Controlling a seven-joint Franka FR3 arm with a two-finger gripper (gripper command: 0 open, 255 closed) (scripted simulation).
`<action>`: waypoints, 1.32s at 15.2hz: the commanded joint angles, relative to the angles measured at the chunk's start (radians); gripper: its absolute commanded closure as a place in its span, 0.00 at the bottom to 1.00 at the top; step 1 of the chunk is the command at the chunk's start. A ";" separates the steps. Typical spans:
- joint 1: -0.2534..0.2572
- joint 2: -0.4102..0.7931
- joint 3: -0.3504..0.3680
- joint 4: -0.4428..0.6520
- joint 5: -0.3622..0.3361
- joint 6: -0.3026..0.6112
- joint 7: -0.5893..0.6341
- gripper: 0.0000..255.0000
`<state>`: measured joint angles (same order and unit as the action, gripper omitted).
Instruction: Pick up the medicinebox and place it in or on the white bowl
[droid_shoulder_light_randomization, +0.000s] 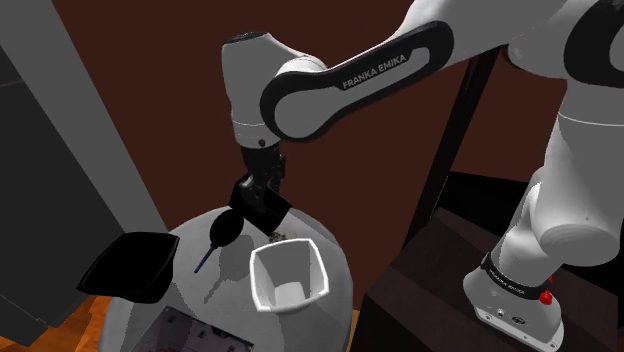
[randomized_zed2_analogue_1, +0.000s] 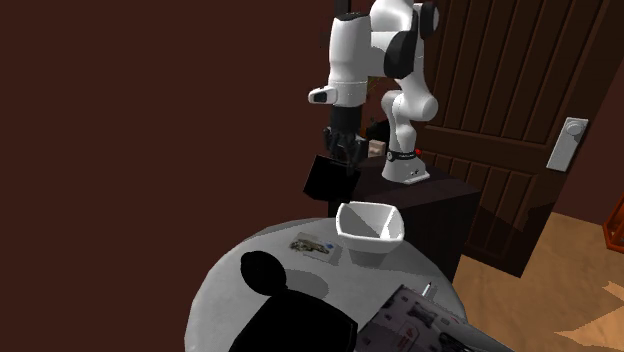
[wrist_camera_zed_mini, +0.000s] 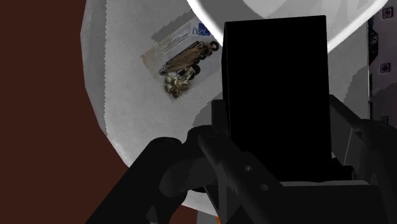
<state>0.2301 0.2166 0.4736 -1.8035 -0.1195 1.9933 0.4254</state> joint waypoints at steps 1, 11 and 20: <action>0.007 -0.063 0.017 -0.068 0.028 0.011 0.020 1.00; 0.037 -0.212 0.060 -0.265 0.104 0.077 0.066 1.00; 0.042 -0.154 0.061 -0.331 0.067 0.193 0.094 1.00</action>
<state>0.2710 0.0535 0.5344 -2.1317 -0.0465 2.1739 0.5147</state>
